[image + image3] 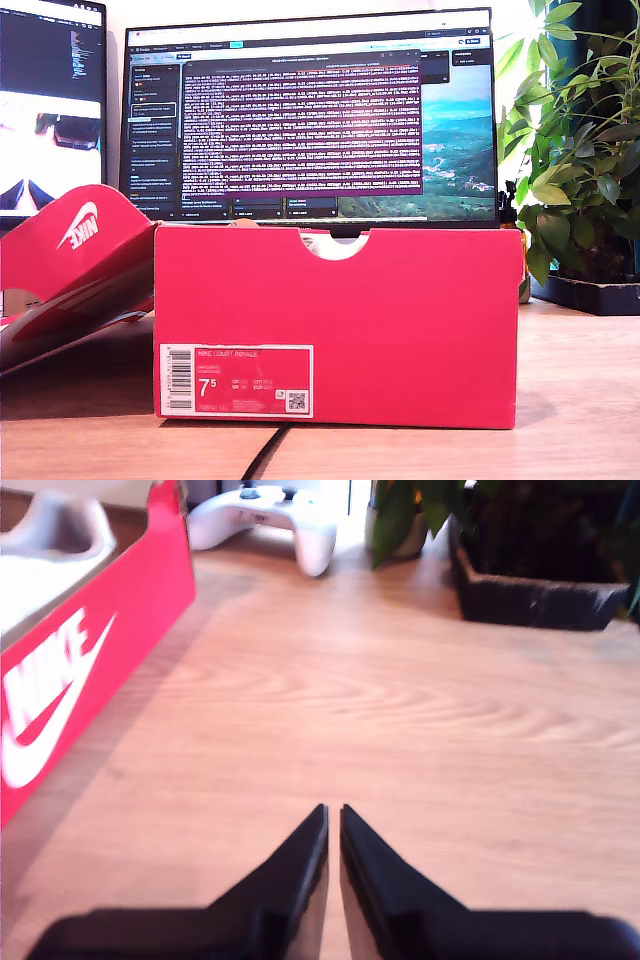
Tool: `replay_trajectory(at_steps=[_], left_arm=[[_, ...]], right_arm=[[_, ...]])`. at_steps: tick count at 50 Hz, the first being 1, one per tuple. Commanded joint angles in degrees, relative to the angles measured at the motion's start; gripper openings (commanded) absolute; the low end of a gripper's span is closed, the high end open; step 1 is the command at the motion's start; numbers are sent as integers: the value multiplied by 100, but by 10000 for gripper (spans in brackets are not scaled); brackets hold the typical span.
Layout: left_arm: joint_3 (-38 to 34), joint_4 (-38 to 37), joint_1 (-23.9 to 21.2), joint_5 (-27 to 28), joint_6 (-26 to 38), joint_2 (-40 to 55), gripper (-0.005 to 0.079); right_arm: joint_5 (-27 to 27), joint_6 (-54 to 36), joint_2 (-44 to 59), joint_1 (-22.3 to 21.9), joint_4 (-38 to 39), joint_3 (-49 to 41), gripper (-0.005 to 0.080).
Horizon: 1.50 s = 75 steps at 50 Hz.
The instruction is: Pack the white shoes by picking the first shoe and placing it inside the red shoebox, left side, then picking and rotating the second shoe and placing it in the shoebox
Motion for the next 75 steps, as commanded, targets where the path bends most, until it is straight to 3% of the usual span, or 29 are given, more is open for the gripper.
replay_trajectory(at_steps=[1,20,42,60,66,75], left_arm=[[-201,31,20,72,-105,-103,-20],[-201,-212,20,146,-166,-437,-20],[-201,-197,20,144,-168,-437,-20],[-201,-175,22,103,-293,-671,-20],[-201,-260,22,105,-297,-1102,-20],[-201,-1040,22,107,-280,-1738,-20]], right_arm=[[-116,15,-175,11,-39,-81,-11],[-149,22,-1298,15,-678,-177,-11],[127,103,-3294,13,-1663,-431,-11],[162,203,-3285,11,-1475,-431,-11],[164,787,-3283,11,-1615,-428,-11],[164,789,-3283,11,-1609,-428,-11]])
